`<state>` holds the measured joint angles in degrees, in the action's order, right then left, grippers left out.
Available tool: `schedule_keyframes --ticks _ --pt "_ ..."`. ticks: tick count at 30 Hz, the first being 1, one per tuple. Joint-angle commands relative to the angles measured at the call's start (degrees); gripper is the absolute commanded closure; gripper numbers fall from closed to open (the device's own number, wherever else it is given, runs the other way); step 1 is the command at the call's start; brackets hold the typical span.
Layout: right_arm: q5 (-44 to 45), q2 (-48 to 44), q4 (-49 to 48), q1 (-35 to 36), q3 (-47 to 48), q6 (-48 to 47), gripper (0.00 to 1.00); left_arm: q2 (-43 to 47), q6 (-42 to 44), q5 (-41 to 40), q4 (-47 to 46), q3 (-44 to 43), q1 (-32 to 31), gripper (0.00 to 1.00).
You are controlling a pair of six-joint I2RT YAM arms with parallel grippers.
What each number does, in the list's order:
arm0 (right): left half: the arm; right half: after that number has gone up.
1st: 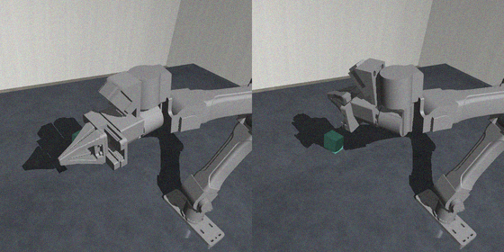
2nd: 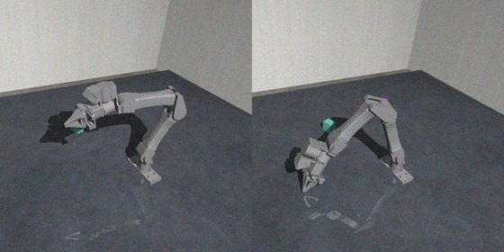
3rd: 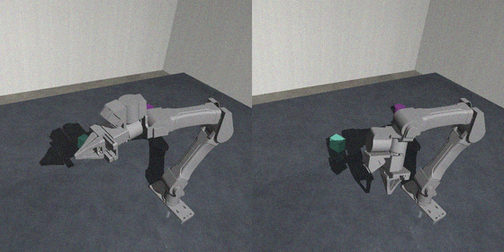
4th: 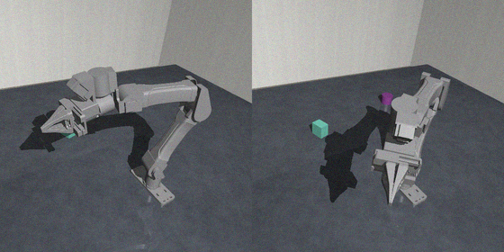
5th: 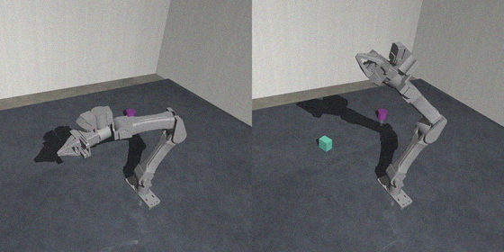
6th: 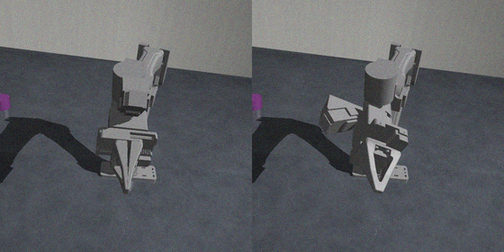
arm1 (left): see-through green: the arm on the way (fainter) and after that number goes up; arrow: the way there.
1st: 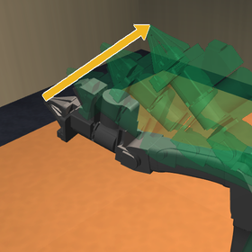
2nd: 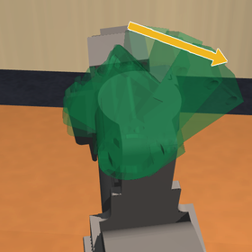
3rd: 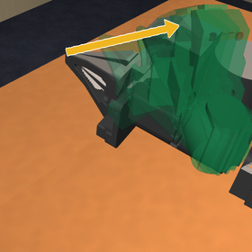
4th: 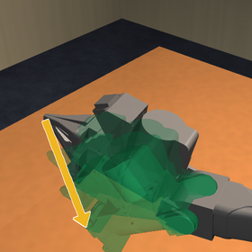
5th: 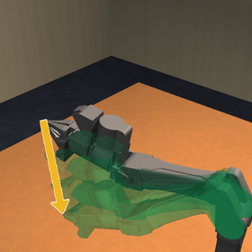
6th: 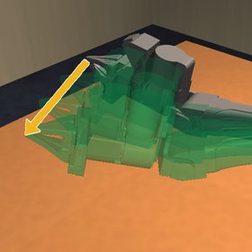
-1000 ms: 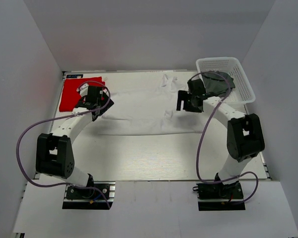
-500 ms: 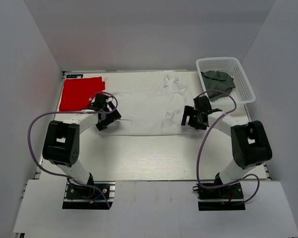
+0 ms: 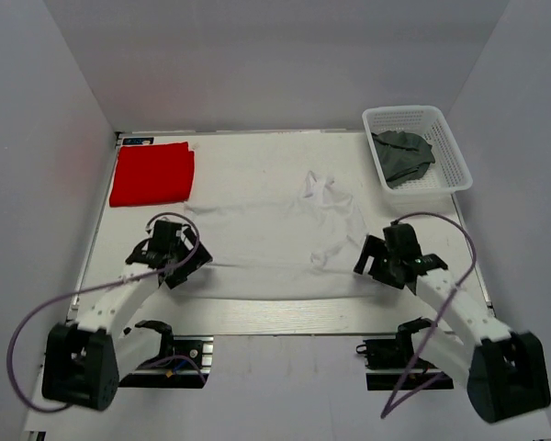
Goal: Fold and stack the t-shirts
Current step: Fold the flattened tshirt in 1/3 of the way, then grap the side of the flattened tshirt furthest away from the robot with both arms
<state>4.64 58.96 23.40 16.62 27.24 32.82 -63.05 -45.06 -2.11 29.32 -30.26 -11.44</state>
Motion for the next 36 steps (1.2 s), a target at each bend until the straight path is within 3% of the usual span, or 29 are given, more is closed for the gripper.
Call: schedule_keyframes --ticks 1,4,8,13,20,24,25,30,36 --pt "-2.1 -9.5 8.5 0.6 1.2 -1.3 0.11 10.6 -1.3 3.9 3.7 0.8 0.1 0.0" --pt "-7.8 -10.7 4.9 1.7 4.7 -4.2 0.11 16.8 -1.4 0.4 5.3 -3.1 0.1 0.0" --pt "-15.3 -4.4 -2.4 4.6 6.7 -6.6 0.09 14.8 -1.3 -4.5 5.1 -8.1 0.1 0.0" --pt "-18.9 5.1 -12.2 11.6 8.0 -6.5 0.09 4.9 -1.3 -4.5 0.6 -12.3 1.2 0.0" --pt "-21.9 20.8 -22.7 16.8 14.3 -4.0 0.09 -11.9 0.3 -16.2 -0.4 -20.3 1.2 0.0" --pt "-18.1 29.7 -27.4 16.3 21.2 -1.2 0.09 -19.0 0.3 -20.8 -1.1 -24.8 1.8 0.0" --pt "-13.5 32.2 -26.7 16.4 22.7 -1.1 0.09 -21.7 0.9 -20.8 -1.6 -25.6 1.8 0.0" --pt "-8.2 39.3 -16.9 16.0 37.7 -2.1 0.09 -28.7 2.1 -20.3 -0.9 -32.2 2.9 0.0" --pt "8.3 41.0 -11.4 14.8 44.0 -4.7 0.09 -33.4 3.2 -20.9 -0.3 -35.6 4.1 0.02"
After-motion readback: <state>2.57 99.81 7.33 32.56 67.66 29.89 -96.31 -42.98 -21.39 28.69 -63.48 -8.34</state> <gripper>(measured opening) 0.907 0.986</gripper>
